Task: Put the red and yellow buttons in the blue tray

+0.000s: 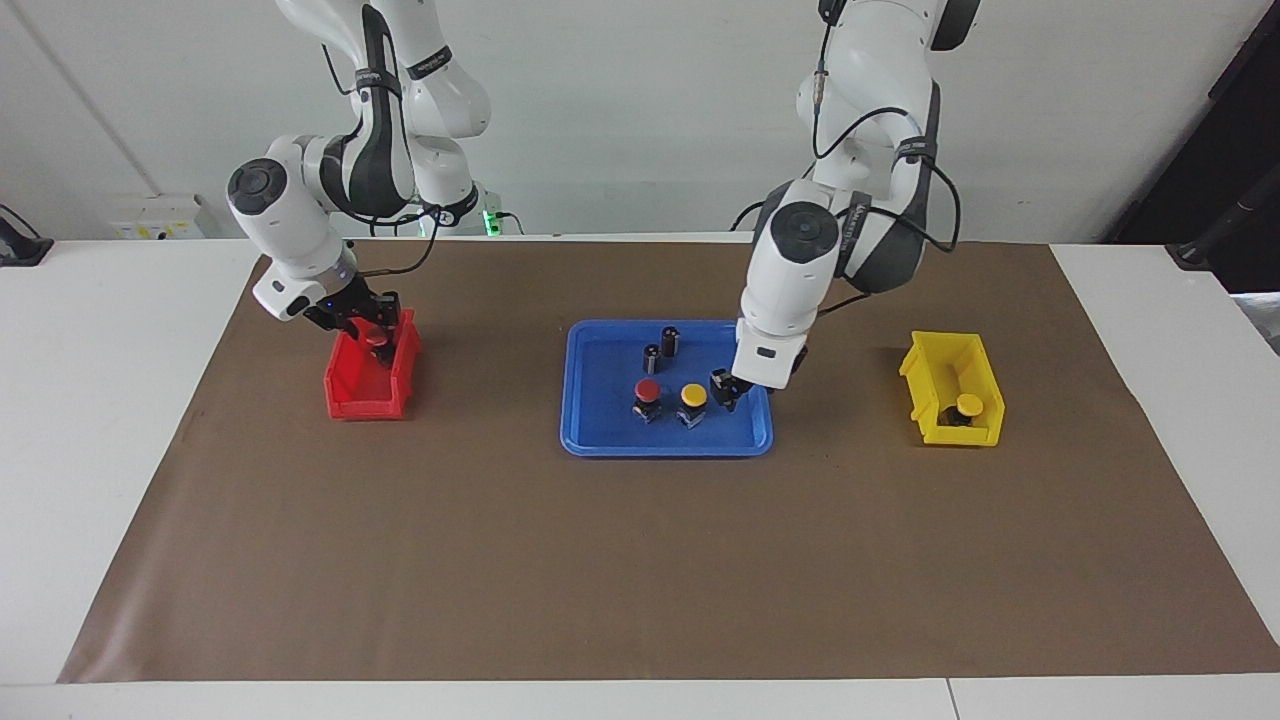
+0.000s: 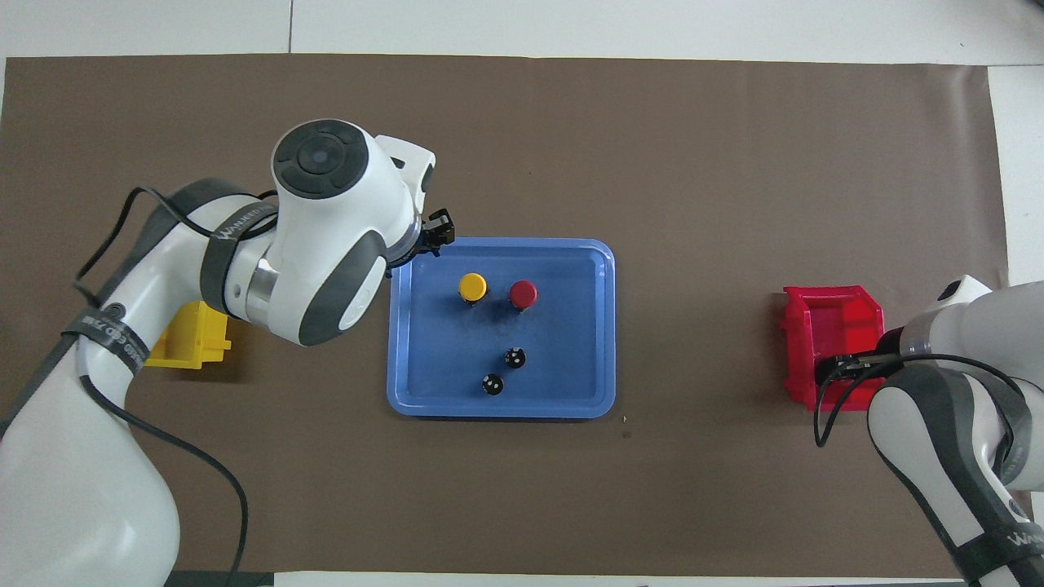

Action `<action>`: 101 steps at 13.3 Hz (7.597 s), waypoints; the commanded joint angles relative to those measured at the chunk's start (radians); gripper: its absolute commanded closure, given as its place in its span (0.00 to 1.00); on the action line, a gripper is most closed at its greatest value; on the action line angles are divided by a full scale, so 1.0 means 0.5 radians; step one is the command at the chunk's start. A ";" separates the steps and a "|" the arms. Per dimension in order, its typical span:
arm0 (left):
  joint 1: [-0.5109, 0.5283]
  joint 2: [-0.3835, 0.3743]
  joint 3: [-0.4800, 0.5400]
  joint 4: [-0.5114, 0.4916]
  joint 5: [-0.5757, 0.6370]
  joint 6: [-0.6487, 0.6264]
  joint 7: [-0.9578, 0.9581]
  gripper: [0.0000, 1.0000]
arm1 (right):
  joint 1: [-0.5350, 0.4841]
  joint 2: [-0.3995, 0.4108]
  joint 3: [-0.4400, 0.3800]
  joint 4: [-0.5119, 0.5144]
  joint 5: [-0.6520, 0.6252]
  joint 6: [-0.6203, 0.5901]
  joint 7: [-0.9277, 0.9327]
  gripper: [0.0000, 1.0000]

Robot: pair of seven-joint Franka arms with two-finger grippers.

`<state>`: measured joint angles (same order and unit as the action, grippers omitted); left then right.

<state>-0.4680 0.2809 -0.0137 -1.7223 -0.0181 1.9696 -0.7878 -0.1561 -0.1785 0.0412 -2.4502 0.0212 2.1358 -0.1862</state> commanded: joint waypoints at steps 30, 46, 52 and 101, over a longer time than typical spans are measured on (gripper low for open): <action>1.013 -0.350 -0.009 -0.740 0.073 0.531 1.588 0.35 | 1.066 0.559 0.046 1.265 0.056 -0.383 1.206 0.75; 1.013 -0.341 -0.006 -0.527 0.073 0.207 1.582 0.99 | 1.196 0.783 0.056 0.980 0.068 0.183 1.204 0.75; 0.738 -0.255 -0.019 0.176 0.051 -0.496 1.059 0.99 | 1.180 0.783 0.056 0.961 0.068 0.201 1.182 0.32; 0.727 -0.617 0.034 -0.087 0.033 -0.543 1.332 0.00 | 0.171 0.299 -0.205 1.670 -0.116 -1.256 0.096 0.00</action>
<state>-0.1531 -0.0130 0.0111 -1.7785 -0.0101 1.7425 -0.2027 -0.0596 -0.0189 -0.0697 -1.6041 -0.0318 1.5095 -0.1311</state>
